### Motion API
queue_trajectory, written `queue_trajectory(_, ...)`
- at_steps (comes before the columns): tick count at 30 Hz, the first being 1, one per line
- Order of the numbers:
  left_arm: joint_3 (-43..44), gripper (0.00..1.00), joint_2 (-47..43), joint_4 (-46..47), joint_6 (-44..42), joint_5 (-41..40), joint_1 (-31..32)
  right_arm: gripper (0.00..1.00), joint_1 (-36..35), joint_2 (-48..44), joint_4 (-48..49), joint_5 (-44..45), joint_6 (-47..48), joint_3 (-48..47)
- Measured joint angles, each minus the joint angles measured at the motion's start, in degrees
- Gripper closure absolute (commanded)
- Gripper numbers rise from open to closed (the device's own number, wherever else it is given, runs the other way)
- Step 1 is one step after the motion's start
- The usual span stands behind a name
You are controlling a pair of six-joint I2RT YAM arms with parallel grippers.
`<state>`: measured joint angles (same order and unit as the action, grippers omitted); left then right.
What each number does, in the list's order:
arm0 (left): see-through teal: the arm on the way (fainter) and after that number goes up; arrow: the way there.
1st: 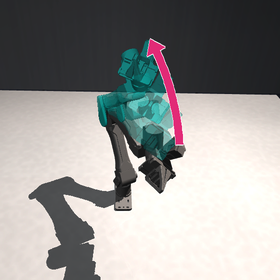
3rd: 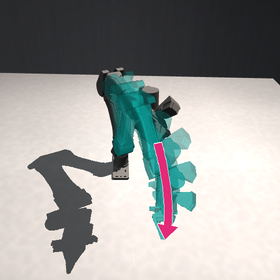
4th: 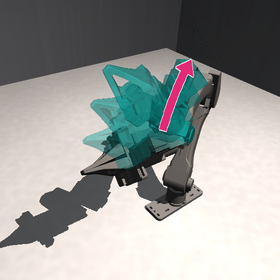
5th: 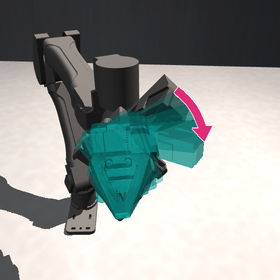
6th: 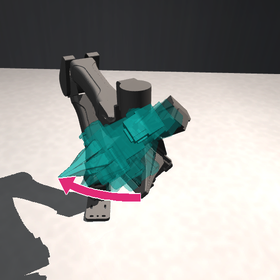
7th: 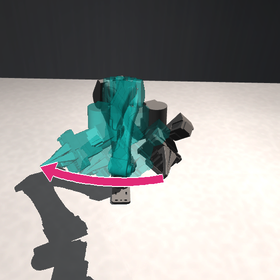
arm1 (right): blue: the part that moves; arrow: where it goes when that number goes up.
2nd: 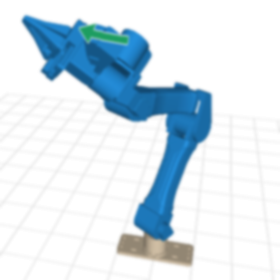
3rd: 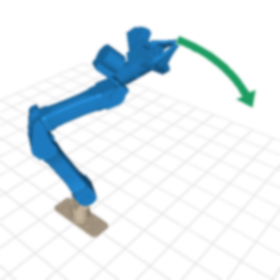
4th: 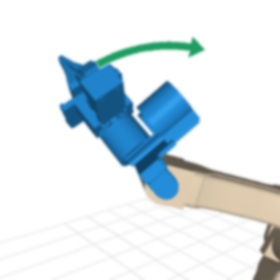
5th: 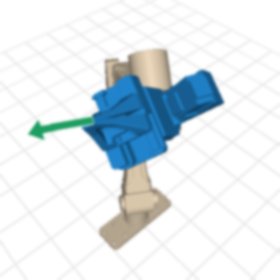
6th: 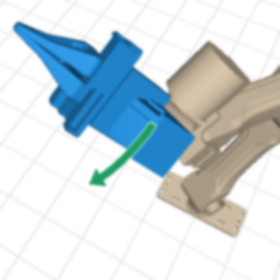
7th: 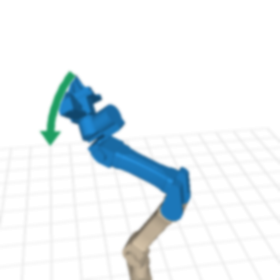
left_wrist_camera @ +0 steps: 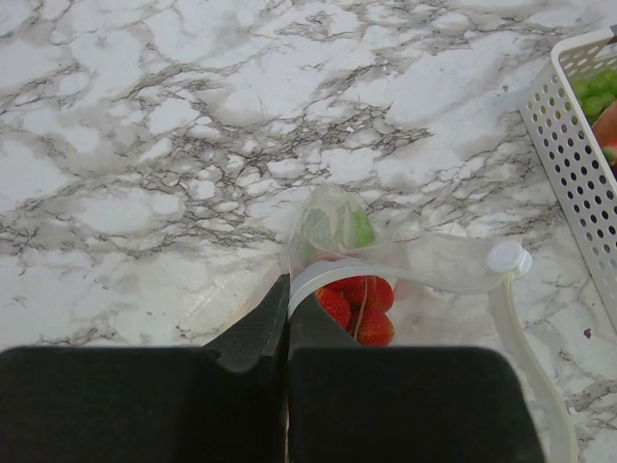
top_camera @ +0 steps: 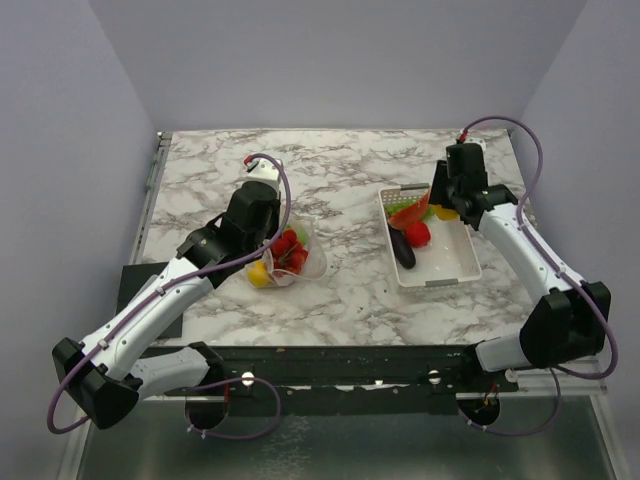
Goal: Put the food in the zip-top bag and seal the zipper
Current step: Pick up the fake fruit from the bin, then place the fake fruit in the zipper food storage bag.
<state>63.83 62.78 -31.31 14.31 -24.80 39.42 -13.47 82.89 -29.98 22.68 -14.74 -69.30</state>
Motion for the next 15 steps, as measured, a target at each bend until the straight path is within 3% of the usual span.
queue_trajectory(15,-0.02,1.00,0.00,0.11,0.00,0.07,-0.44,0.79,-3.52,-13.81,-0.04,-23.04,-1.66,0.02)
